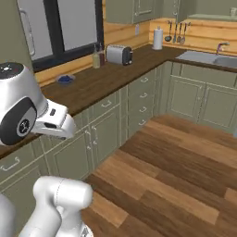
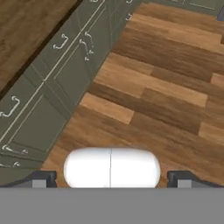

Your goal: Gather all objects into one cabinet and sort the glasses and bowls to opposite sides.

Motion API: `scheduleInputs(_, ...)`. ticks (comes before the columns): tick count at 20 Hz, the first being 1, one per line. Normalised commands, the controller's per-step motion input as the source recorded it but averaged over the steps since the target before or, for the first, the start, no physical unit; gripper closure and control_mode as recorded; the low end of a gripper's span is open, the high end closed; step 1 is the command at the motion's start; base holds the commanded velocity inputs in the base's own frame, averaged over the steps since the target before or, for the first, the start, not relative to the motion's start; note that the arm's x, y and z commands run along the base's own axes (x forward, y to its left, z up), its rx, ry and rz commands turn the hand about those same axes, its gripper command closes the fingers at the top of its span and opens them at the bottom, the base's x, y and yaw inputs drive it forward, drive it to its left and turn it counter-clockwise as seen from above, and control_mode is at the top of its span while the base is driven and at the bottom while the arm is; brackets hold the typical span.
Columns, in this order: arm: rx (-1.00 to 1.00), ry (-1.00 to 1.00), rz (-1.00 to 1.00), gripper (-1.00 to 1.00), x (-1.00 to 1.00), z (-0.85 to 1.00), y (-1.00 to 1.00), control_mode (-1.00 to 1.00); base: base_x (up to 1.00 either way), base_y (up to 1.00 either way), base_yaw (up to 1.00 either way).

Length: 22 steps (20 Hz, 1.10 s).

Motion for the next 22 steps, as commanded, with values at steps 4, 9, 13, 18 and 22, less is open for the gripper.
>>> scheduleInputs(4, 0.0, 0.0, 0.0, -1.0, 0.0, 0.0, 0.0, 1.0, 0.24, 0.0, -0.74)
scheduleInputs(9, 0.0, 0.0, 0.0, -1.0, 0.0, 0.0, 0.0, 1.0, 0.66, 0.0, -0.23)
scheduleInputs(13, 0.0, 0.0, 0.0, -1.0, 0.0, 0.0, 0.0, 1.0, 1.0, 0.0, 0.0)
scheduleInputs(18, 0.0, 0.0, 0.0, -1.0, 0.0, 0.0, 0.0, 1.0, 1.0, 0.0, -0.02)
scheduleInputs(22, 0.0, 0.0, 0.0, -1.0, 0.0, 0.0, 0.0, 1.0, 1.0, 0.02, -0.08)
